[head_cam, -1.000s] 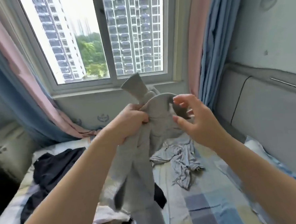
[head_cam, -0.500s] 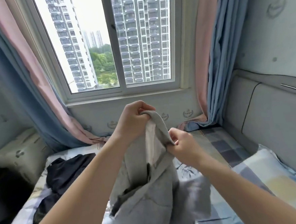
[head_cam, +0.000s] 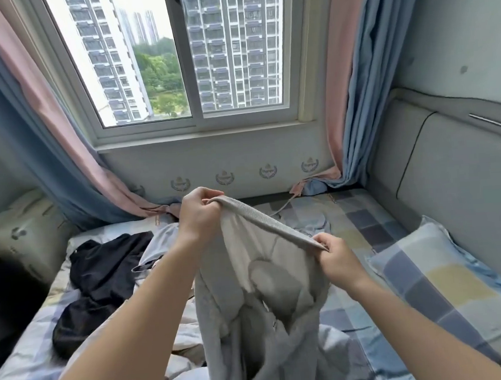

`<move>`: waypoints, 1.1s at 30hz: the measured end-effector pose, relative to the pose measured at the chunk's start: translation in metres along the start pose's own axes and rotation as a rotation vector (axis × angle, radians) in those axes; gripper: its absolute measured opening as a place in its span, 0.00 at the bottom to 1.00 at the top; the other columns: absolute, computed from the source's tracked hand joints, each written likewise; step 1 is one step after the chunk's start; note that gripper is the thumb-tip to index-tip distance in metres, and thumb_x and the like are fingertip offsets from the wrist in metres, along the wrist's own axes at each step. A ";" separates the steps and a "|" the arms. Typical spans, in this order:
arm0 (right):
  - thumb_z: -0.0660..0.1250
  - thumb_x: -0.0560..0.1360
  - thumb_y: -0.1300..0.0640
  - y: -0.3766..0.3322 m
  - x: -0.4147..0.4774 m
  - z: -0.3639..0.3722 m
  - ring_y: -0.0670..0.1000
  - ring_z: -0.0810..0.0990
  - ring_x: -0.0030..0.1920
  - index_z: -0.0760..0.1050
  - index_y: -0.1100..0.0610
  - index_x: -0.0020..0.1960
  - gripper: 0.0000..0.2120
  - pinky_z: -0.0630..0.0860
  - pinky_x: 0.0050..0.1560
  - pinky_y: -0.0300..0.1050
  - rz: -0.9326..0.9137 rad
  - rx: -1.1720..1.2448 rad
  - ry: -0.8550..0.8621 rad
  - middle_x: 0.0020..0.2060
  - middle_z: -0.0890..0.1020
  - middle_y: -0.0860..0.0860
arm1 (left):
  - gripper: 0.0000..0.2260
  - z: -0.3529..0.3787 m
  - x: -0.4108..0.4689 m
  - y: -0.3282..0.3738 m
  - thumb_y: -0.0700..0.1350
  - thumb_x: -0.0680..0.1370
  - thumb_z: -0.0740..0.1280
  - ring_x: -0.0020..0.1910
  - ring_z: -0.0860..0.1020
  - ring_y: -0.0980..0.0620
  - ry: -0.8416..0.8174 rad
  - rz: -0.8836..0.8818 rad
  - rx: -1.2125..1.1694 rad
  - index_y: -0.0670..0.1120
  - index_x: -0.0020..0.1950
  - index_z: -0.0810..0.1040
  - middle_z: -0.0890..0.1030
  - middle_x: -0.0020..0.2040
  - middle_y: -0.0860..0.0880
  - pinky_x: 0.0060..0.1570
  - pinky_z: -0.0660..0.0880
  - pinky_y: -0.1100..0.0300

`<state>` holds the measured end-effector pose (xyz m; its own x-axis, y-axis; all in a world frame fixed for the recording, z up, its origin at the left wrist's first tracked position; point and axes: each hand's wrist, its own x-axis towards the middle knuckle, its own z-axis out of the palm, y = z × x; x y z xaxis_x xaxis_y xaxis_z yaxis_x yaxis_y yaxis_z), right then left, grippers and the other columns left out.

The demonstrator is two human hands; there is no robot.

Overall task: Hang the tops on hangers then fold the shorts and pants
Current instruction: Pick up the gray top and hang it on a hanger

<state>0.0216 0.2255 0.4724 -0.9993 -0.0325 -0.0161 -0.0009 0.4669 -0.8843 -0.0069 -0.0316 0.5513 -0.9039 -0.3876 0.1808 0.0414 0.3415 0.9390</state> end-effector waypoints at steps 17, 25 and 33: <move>0.63 0.74 0.63 0.116 -0.015 -0.003 0.58 0.75 0.43 0.68 0.53 0.36 0.11 0.69 0.39 0.47 0.284 -0.617 0.027 0.41 0.74 0.53 | 0.10 0.008 -0.019 -0.038 0.38 0.78 0.63 0.33 0.72 0.58 -0.021 0.073 0.031 0.49 0.40 0.77 0.77 0.34 0.54 0.33 0.67 0.63; 0.61 0.76 0.66 0.065 -0.001 -0.010 0.51 0.72 0.35 0.74 0.60 0.43 0.06 0.66 0.35 0.44 0.292 -0.098 -0.016 0.34 0.75 0.56 | 0.11 0.007 -0.021 -0.055 0.37 0.77 0.62 0.40 0.78 0.51 -0.088 -0.049 0.108 0.52 0.43 0.78 0.82 0.41 0.50 0.36 0.70 0.59; 0.56 0.81 0.66 -0.030 -0.008 0.005 0.50 0.76 0.28 0.72 0.61 0.47 0.08 0.72 0.24 0.41 0.268 0.408 -0.011 0.35 0.76 0.58 | 0.09 0.017 -0.067 -0.043 0.53 0.76 0.74 0.45 0.81 0.59 -0.498 -0.027 0.100 0.53 0.53 0.81 0.84 0.52 0.50 0.43 0.76 0.60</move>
<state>0.0300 0.2074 0.4962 -0.9619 0.0309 -0.2715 0.2731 0.0757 -0.9590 0.0443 -0.0058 0.4934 -0.9984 0.0495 -0.0274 -0.0037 0.4267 0.9044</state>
